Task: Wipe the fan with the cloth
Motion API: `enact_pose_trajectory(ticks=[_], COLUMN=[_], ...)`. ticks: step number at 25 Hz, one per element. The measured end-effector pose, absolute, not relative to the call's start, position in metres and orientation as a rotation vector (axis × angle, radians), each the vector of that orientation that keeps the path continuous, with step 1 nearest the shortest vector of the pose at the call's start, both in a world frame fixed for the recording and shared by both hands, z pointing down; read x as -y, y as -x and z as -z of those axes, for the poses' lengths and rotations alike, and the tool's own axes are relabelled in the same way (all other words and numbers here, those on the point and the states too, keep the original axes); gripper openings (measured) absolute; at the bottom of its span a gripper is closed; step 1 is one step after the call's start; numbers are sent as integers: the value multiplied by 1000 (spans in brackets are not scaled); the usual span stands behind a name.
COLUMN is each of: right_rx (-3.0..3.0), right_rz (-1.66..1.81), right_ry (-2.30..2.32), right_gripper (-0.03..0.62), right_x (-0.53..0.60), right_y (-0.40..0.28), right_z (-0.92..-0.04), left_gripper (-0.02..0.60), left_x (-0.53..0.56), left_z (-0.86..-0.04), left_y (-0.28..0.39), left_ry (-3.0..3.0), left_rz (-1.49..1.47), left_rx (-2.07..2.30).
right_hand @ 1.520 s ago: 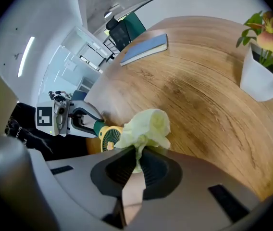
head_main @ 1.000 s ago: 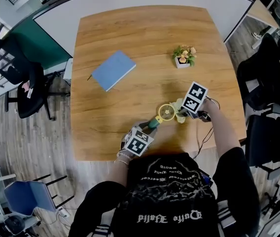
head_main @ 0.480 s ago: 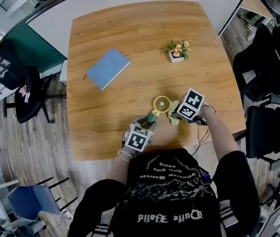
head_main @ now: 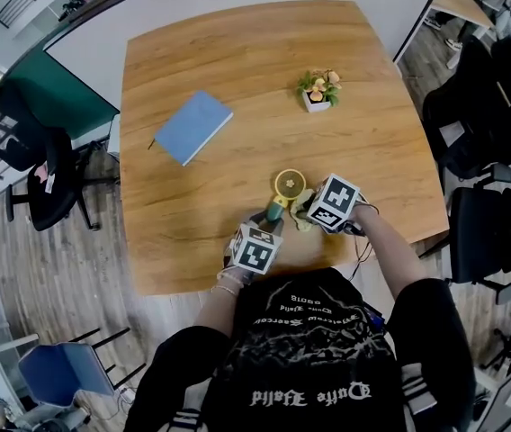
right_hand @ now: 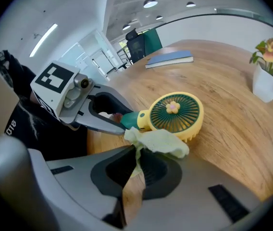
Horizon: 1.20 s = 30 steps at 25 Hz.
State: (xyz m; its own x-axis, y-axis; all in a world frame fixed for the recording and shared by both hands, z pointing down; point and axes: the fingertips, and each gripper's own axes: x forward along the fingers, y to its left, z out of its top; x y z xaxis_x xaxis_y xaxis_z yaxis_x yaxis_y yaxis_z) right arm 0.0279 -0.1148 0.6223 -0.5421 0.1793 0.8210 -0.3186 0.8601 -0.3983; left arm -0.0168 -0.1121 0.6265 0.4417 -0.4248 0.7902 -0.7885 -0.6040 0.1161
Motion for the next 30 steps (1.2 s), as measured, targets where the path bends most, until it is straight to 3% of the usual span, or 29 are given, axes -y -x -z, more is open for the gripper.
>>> enact_pose_trajectory(ticks=[11,18,28,30], right_rx=[1964,1906,2001,2026], right_rz=[-28,182,-29,-94], right_ry=[84,231,0,-85], right_gripper=[32,32,34,34], right_x=[99,81,78,79], right_y=[-12,-2,-51,-65], right_z=[-623,-624,-612,-612], left_gripper=[173,173,174,238], left_x=[106,108,114,113], left_z=[-626,-621,-626,-624], left_y=[16,21,25,21], left_ry=[-2229,-2160,-2166,-2150], left_rz=[-988,-915,-937,-916], left_rx=[964,962,1061,1039])
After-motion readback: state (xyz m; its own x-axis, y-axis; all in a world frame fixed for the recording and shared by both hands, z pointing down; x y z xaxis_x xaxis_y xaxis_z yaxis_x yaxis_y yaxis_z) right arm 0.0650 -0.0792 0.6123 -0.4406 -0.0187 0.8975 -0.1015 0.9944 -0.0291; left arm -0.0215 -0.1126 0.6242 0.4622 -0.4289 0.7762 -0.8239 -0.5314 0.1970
